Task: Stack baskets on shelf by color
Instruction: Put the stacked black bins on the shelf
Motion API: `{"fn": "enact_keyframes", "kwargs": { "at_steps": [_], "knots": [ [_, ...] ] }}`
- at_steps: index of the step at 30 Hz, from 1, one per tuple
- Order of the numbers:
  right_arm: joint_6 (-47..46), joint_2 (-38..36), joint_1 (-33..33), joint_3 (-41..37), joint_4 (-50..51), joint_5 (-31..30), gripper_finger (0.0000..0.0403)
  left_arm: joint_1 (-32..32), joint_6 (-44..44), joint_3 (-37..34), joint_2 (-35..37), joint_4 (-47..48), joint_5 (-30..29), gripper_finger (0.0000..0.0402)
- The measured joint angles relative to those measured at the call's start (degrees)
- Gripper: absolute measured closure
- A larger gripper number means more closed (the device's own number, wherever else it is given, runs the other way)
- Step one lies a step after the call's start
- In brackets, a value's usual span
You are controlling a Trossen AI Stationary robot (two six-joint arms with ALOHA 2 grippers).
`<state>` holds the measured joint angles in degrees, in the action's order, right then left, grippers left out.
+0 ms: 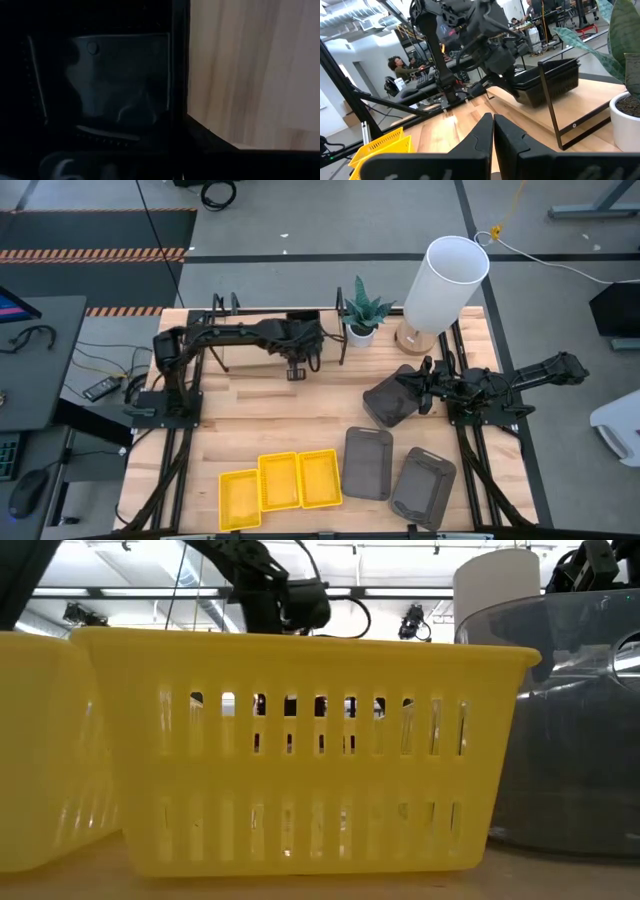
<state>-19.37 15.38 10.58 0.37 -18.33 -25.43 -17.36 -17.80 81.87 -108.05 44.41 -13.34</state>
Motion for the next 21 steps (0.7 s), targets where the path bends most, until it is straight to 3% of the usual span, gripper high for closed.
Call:
{"fn": "enact_keyframes", "kwargs": {
  "at_steps": [11,21],
  "knots": [
    [-0.01,0.0,0.0,0.0,0.0,0.0,0.0384,0.41,-0.31,6.24,-5.32,-0.55,1.55,0.0385],
    [-0.01,0.0,0.01,0.0,0.0,0.0,0.0384,0.9,-0.42,6.75,-6.18,-3.45,4.17,0.0368]
  ]
}}
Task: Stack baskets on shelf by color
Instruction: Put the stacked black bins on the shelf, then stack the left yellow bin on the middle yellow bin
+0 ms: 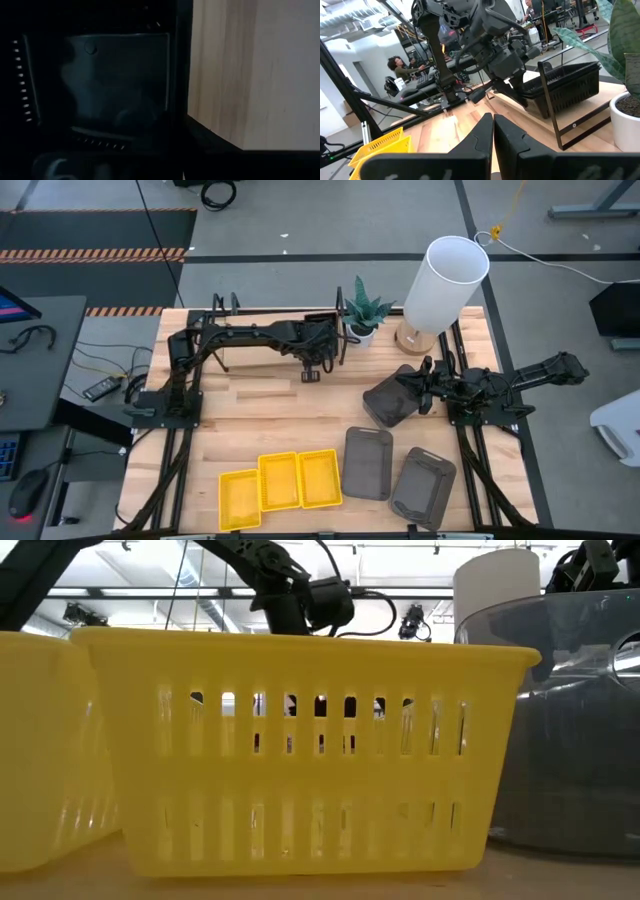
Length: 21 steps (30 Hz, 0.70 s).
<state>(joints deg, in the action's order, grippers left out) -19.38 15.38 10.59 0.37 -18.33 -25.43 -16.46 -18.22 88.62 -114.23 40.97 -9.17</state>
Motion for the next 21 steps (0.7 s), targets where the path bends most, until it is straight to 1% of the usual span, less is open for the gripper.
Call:
{"fn": "enact_keyframes", "kwargs": {
  "at_steps": [3,7,9,16,21],
  "knots": [
    [0.0,0.0,0.0,-0.01,0.0,0.0,0.0384,-0.03,0.79,0.0,-0.28,-0.21,-0.21,0.0365],
    [0.0,0.0,0.0,0.01,0.0,0.0,0.0384,0.36,1.05,-0.02,-0.42,-1.13,-2.93,0.0348],
    [0.0,-0.01,0.0,-0.01,0.0,0.0,0.0384,0.69,1.05,-0.04,-0.42,-1.13,-3.1,0.033],
    [0.0,-0.01,0.0,0.0,0.0,0.0,0.0384,2.19,0.99,-0.08,0.36,-1.46,-3.28,0.0249],
    [0.0,0.0,-0.01,0.0,0.0,0.0,0.0384,3.53,0.37,-0.07,2.85,-1.03,-6.29,0.0207]
  ]
}}
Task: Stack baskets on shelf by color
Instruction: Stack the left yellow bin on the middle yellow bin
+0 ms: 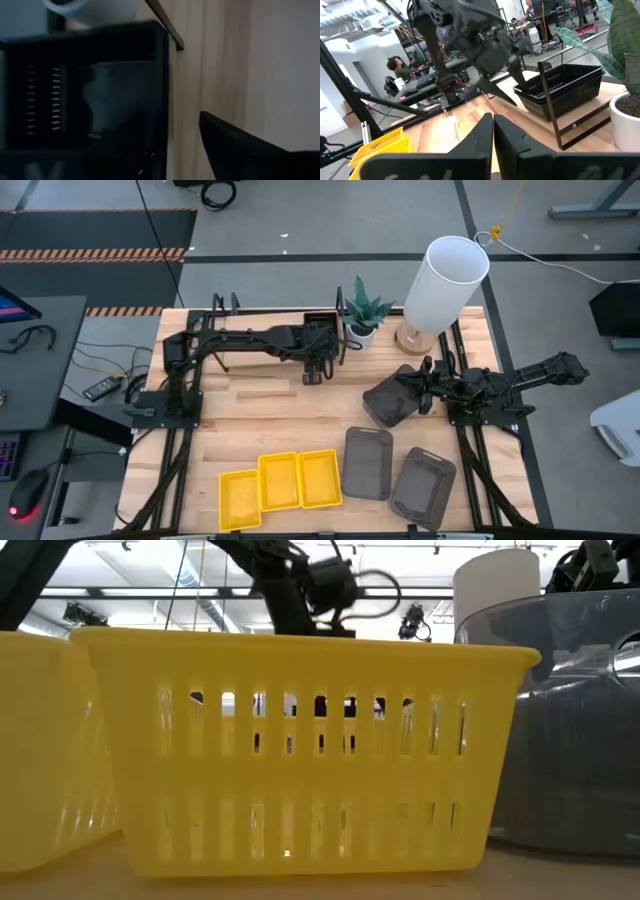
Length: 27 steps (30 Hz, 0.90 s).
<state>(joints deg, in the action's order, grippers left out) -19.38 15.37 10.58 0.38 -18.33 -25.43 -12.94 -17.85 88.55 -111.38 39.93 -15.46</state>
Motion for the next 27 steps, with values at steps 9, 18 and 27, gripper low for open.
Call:
{"fn": "enact_keyframes", "kwargs": {
  "at_steps": [9,18,27],
  "knots": [
    [0.0,-0.02,0.0,0.0,0.0,0.0,0.0384,5.18,2.82,0.01,9.2,7.85,10.28,0.0203],
    [0.0,-0.02,0.01,0.0,-0.02,0.0,0.0384,15.72,20.77,-5.27,10.4,22.68,24.09,0.0234],
    [0.0,-0.01,0.0,-0.01,0.0,0.0,0.0384,27.81,34.66,-11.43,10.67,19.92,21.15,0.0257]
  ]
}}
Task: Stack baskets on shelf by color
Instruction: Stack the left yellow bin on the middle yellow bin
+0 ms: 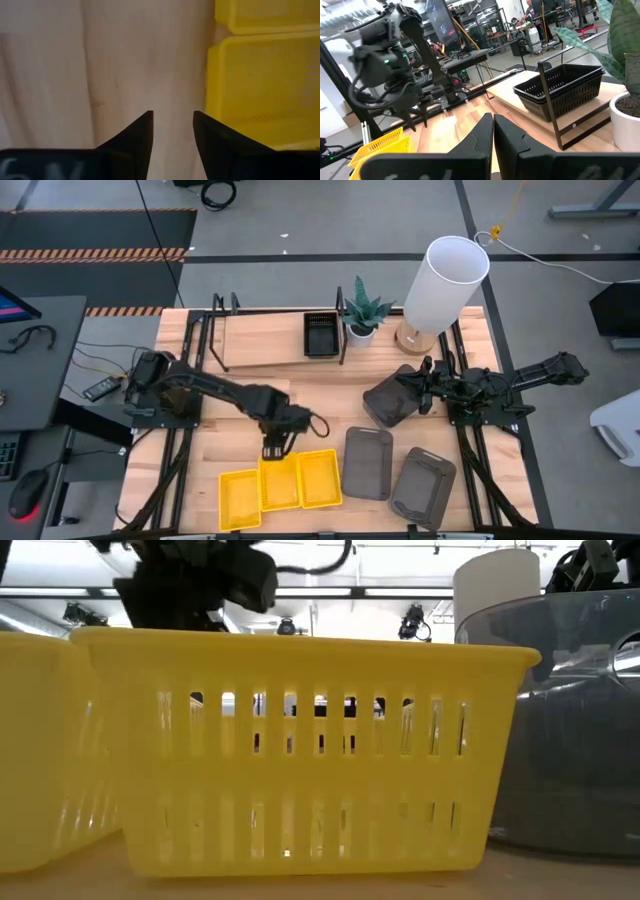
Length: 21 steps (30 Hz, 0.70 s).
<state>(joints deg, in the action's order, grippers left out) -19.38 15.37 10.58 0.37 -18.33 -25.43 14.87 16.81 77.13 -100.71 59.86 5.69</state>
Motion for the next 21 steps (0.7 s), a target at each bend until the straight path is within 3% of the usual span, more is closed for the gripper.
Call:
{"fn": "enact_keyframes", "kwargs": {
  "at_steps": [12,21],
  "knots": [
    [0.0,0.0,-0.01,0.01,0.0,0.0,0.0384,14.31,16.79,0.02,0.33,2.56,-0.38,0.0264],
    [0.0,-0.01,0.01,0.01,0.0,0.0,0.0384,21.89,23.29,-0.51,3.76,10.48,-12.38,0.0309]
  ]
}}
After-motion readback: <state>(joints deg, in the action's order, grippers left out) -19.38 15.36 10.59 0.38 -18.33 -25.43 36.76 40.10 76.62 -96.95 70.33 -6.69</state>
